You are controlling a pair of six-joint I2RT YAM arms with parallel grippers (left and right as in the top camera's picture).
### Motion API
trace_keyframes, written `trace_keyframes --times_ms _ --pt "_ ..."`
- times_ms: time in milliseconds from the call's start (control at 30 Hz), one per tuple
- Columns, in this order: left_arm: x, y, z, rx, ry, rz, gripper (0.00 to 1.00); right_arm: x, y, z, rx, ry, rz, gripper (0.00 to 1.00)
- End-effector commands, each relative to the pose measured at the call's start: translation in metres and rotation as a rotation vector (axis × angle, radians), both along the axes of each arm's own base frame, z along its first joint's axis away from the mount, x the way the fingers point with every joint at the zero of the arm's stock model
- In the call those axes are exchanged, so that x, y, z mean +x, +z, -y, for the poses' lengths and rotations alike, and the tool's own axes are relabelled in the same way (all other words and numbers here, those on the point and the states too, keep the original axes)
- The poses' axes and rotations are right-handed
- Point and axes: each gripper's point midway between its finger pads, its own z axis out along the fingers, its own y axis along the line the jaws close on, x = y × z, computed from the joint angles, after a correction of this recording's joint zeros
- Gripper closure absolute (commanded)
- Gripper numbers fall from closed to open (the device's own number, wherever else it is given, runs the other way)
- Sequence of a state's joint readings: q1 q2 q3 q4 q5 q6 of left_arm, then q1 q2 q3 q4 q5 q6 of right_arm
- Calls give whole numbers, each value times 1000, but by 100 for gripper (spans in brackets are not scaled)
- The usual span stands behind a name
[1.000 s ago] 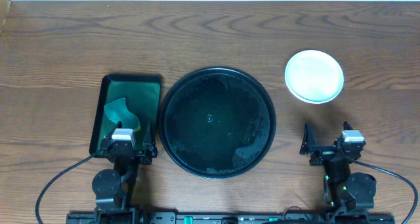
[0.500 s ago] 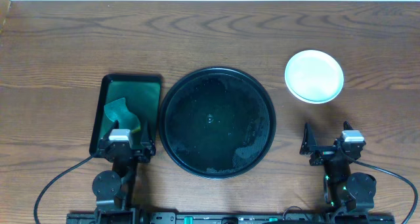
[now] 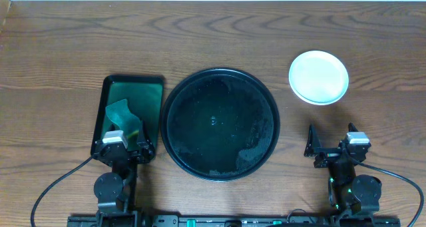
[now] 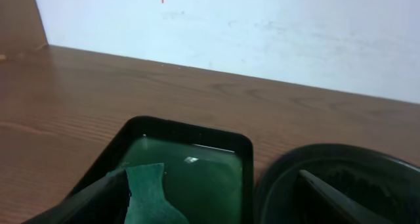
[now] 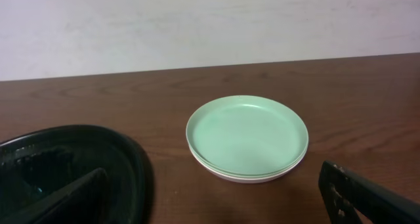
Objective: Clean dirty plates on tray and stack at the side
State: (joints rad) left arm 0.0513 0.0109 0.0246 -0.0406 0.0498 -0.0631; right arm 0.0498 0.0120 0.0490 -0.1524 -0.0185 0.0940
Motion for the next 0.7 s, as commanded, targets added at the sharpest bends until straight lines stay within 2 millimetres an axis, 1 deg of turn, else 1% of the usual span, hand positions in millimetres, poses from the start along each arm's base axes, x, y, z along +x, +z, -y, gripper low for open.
trace_keyframes --times_ms 0,200,667 --pt "-1 -16 -1 52 0 -46 20 0 -2 -2 -13 11 2 1" --pt "-1 -16 0 77 -8 -48 20 0 -2 -2 -13 11 2 1" --pt "-1 -15 -1 64 -5 -46 20 0 -2 -2 -13 11 2 1"
